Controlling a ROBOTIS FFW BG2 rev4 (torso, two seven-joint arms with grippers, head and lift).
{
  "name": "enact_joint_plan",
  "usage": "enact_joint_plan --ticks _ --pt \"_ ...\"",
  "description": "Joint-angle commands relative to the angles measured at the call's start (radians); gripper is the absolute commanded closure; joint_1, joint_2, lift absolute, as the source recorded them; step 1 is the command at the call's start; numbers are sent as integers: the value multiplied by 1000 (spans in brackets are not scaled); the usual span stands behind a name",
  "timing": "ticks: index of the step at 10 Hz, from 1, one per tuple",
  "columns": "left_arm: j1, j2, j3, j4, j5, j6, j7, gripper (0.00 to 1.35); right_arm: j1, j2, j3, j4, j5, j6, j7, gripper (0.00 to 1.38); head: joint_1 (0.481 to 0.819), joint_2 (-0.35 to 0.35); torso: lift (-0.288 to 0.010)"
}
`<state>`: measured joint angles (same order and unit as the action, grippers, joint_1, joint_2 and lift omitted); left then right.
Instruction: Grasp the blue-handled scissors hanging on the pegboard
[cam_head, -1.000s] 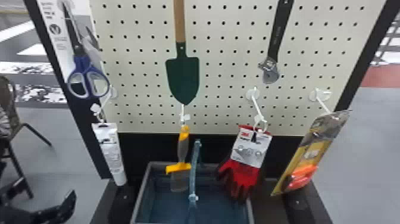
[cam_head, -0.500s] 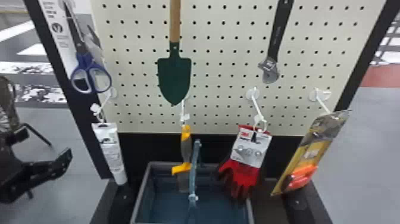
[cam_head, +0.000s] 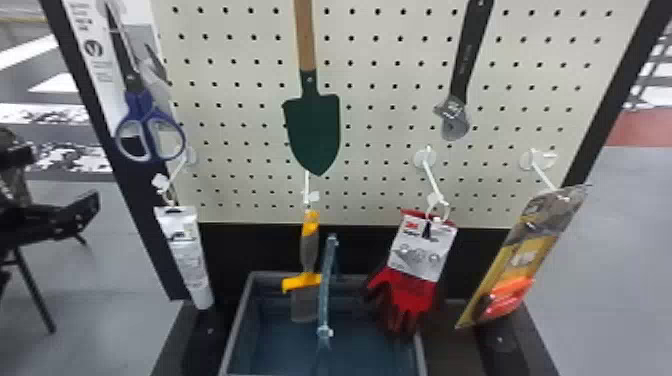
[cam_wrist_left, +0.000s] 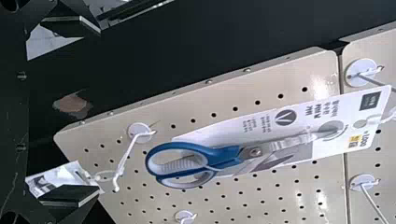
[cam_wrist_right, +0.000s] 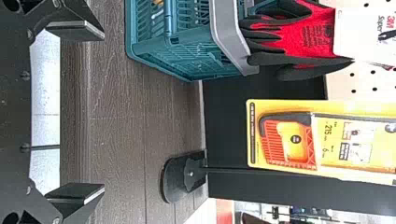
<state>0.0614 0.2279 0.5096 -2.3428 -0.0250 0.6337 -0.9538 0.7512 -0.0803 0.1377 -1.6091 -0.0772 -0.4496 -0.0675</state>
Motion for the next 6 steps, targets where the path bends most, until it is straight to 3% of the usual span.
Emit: enact_joint_plan --ticks 1,4,6 --pt "-67 39 9 0 11 70 -33 117 1 1 0 -2 0 0 0 153 549 0 -100" --pt "-194 133 -17 49 48 155 -125 113 -1 2 0 -2 2 3 0 153 549 0 -100" --pt "-263 157 -51 86 83 173 -148 113 -5 4 0 0 4 3 0 153 549 0 -100"
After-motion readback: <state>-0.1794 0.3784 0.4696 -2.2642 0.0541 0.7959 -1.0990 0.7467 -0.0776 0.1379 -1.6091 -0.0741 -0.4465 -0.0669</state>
